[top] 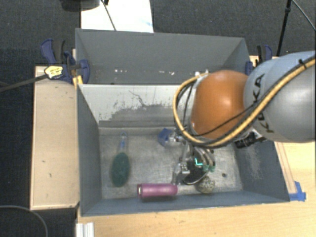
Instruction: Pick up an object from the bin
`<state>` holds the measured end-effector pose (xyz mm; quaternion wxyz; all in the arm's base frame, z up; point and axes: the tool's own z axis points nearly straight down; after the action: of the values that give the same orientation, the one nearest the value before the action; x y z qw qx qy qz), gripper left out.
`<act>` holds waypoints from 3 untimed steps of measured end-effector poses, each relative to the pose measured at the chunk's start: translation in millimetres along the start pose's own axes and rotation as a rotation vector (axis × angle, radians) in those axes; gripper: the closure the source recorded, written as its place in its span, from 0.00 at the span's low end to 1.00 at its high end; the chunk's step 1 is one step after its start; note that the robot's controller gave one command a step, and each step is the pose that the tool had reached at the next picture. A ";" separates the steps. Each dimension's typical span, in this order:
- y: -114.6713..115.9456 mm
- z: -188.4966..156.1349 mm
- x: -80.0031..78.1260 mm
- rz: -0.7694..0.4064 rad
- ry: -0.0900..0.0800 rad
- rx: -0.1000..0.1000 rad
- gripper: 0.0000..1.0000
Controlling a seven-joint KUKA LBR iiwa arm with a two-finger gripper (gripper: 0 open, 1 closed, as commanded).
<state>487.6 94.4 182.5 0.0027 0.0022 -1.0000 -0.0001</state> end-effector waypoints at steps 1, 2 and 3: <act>-0.5 -3.4 -1.9 0.007 -0.008 -0.001 1.00; -0.5 -3.4 -1.9 0.010 -0.008 -0.001 0.00; -40.1 83.5 8.4 0.065 0.001 0.002 0.00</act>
Offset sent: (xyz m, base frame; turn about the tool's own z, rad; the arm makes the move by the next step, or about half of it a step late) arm 0.0000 0.0000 0.0000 0.0000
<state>479.0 54.3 99.0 0.0033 -0.0301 -0.9995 0.0009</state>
